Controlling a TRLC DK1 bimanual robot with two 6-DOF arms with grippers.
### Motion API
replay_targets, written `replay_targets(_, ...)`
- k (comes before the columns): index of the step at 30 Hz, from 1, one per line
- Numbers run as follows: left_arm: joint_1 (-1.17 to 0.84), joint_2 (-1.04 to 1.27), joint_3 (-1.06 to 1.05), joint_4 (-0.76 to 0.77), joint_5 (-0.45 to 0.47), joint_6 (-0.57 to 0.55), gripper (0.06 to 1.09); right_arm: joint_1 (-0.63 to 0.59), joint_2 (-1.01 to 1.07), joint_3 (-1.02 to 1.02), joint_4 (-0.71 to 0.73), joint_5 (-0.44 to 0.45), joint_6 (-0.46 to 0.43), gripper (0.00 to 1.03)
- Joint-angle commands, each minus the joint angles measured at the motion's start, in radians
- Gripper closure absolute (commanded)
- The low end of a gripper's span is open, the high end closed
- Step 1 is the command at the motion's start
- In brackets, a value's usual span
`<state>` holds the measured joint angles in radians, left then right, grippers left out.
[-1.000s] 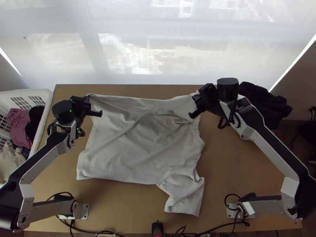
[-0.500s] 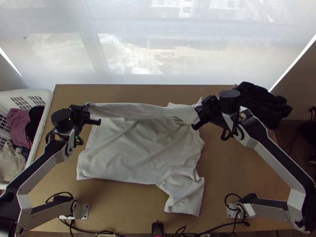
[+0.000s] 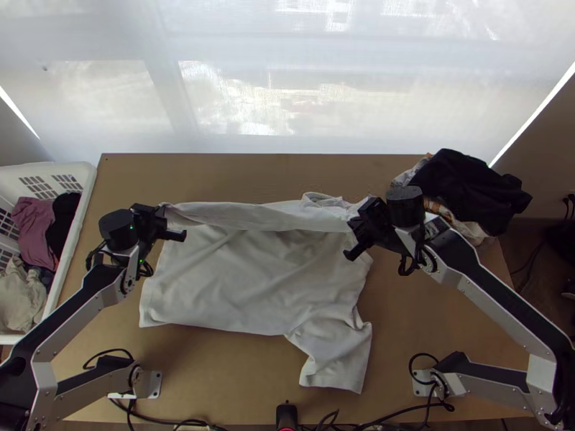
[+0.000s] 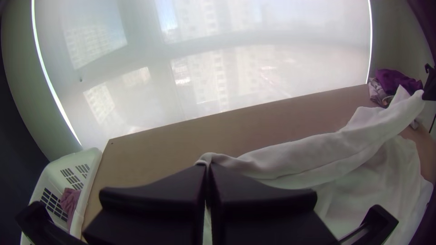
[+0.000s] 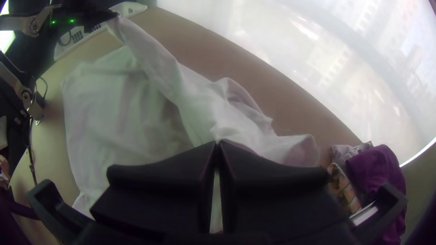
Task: Fold the t-shirt
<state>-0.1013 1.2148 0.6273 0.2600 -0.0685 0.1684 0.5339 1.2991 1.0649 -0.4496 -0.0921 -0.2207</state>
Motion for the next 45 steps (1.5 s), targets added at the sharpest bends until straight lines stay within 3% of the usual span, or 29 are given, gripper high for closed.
replay_targets(1, -0.012, -0.004, -0.044, -0.007, 0.001, -0.018, 1.05, 0.058, -0.018, -0.095, -0.006, -0.009, 0.001, 1.0)
replay_targets(24, -0.021, -0.241, -0.156, -0.189, 0.001, -0.046, 1.05, 0.083, -0.133, -0.276, -0.018, -0.009, 0.006, 1.0)
replay_targets(45, 0.094, -0.112, -0.201, -0.148, -0.001, -0.067, 1.05, 0.149, -0.132, -0.241, -0.072, -0.037, 0.009, 1.0)
